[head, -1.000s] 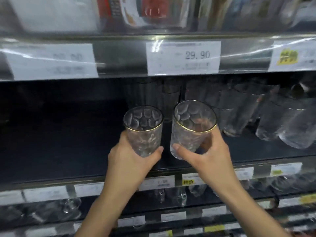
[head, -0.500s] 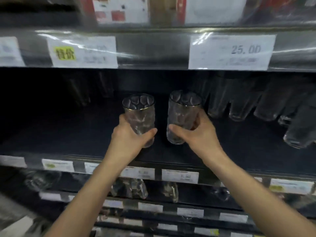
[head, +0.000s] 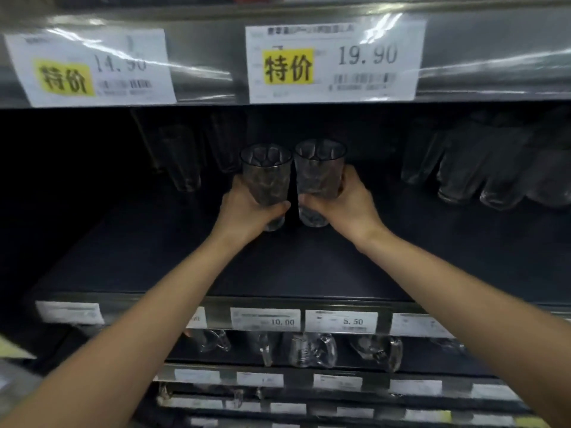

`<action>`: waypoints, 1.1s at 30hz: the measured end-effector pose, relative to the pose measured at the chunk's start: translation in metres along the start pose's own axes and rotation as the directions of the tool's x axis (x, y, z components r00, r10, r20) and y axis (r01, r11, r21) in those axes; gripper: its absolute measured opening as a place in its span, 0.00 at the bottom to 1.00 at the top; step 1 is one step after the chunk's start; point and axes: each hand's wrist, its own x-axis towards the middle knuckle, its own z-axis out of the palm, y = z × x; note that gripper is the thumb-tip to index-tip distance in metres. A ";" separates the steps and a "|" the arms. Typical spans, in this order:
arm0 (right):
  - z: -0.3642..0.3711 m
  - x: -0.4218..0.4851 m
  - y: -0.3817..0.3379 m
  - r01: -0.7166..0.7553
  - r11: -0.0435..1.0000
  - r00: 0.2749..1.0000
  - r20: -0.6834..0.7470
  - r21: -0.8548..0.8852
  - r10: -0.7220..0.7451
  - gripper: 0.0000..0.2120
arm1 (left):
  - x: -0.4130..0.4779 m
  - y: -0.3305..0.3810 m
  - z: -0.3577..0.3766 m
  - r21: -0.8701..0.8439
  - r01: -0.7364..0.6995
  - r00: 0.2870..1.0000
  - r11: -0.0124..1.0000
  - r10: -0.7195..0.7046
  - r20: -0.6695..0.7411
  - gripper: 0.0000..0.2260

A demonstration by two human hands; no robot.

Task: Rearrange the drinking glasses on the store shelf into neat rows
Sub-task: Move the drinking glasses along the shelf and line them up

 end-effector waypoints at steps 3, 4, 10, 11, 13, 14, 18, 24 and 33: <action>0.017 0.010 -0.001 -0.014 1.000 1.000 -0.012 -0.009 0.013 0.31 | 0.018 -0.014 -0.003 -0.014 -0.015 0.999 1.000 0.016 0.051 0.23; 0.022 0.013 0.000 -0.022 1.000 1.000 -0.017 -0.016 0.022 0.31 | 0.022 -0.017 -0.004 -0.031 -0.016 0.998 0.999 0.017 0.057 0.23; 0.038 0.030 0.009 -0.059 0.998 0.996 -0.062 -0.011 0.058 0.28 | 0.046 -0.037 -0.005 -0.086 0.011 0.998 0.996 -0.006 0.056 0.30; 0.038 0.033 0.010 -0.059 0.998 0.996 -0.064 -0.020 0.057 0.28 | 0.051 -0.039 -0.005 -0.092 0.008 0.998 0.996 -0.002 0.061 0.30; 0.039 0.039 0.012 -0.062 0.998 0.996 -0.062 -0.033 0.060 0.28 | 0.057 -0.041 -0.004 -0.133 0.019 0.998 0.991 -0.011 0.060 0.32; 0.040 0.042 0.013 -0.064 0.997 0.996 -0.064 -0.041 0.062 0.28 | 0.060 -0.041 -0.005 -0.156 0.032 0.998 0.987 -0.023 0.056 0.34; 0.044 0.058 0.016 -0.075 0.993 0.994 -0.084 -0.090 0.067 0.35 | 0.069 -0.042 -0.001 -0.195 0.044 0.998 0.980 -0.033 0.055 0.33; 0.055 0.078 0.021 -0.139 0.988 0.983 -0.135 -0.066 0.129 0.38 | 0.086 -0.048 0.008 -0.234 0.032 0.999 0.972 -0.032 0.004 0.30; 0.070 0.099 0.025 -0.134 0.990 0.977 -0.162 0.034 0.138 0.30 | 0.108 -0.057 0.021 -0.213 0.060 0.991 0.975 -0.084 -0.107 0.26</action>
